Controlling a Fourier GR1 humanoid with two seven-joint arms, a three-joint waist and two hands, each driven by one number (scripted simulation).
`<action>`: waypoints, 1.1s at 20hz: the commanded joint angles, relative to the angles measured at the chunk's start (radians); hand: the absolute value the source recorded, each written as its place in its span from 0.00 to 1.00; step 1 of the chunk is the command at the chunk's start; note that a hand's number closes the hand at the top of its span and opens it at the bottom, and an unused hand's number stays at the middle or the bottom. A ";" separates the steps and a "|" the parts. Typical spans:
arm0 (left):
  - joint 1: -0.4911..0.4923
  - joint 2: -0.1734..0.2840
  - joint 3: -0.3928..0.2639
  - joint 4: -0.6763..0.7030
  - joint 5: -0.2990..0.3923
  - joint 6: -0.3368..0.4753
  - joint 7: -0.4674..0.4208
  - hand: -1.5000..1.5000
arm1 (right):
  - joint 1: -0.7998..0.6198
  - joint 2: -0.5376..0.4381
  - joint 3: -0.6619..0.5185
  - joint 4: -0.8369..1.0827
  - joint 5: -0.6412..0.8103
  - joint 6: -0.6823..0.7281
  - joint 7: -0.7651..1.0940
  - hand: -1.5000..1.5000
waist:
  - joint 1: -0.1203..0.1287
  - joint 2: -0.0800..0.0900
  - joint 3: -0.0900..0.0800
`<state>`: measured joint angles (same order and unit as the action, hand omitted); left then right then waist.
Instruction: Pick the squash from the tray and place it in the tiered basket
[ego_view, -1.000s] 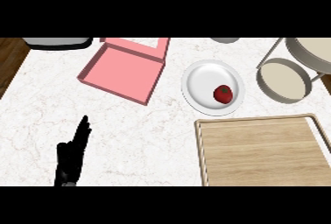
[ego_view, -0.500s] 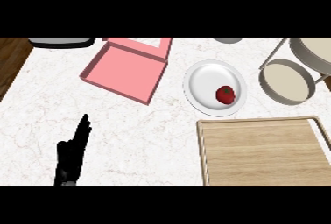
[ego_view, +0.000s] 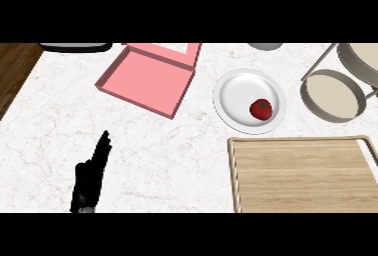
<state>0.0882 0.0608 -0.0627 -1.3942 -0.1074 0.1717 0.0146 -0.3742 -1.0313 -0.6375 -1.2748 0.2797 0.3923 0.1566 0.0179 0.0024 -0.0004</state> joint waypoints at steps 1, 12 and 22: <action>0.057 0.010 -0.007 -0.069 -0.001 -0.005 0.016 0.50 | -0.119 0.007 0.104 0.116 0.046 -0.066 0.016 1.00 | 0.006 0.001 0.000; -0.048 0.017 0.030 0.030 0.020 -0.034 0.015 0.50 | -0.406 0.074 0.334 0.448 0.200 -0.143 -0.122 1.00 | 0.011 0.005 0.001; -0.017 0.024 0.035 -0.017 0.032 -0.049 0.012 0.50 | -0.511 0.180 0.378 0.741 0.324 -0.329 -0.211 1.00 | 0.015 0.007 0.001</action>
<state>0.0677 0.0667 -0.0433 -1.3962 -0.0994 0.1516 0.0293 -0.8560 -0.8679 -0.2615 -0.6698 0.5647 0.1298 0.0061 0.0280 0.0072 0.0002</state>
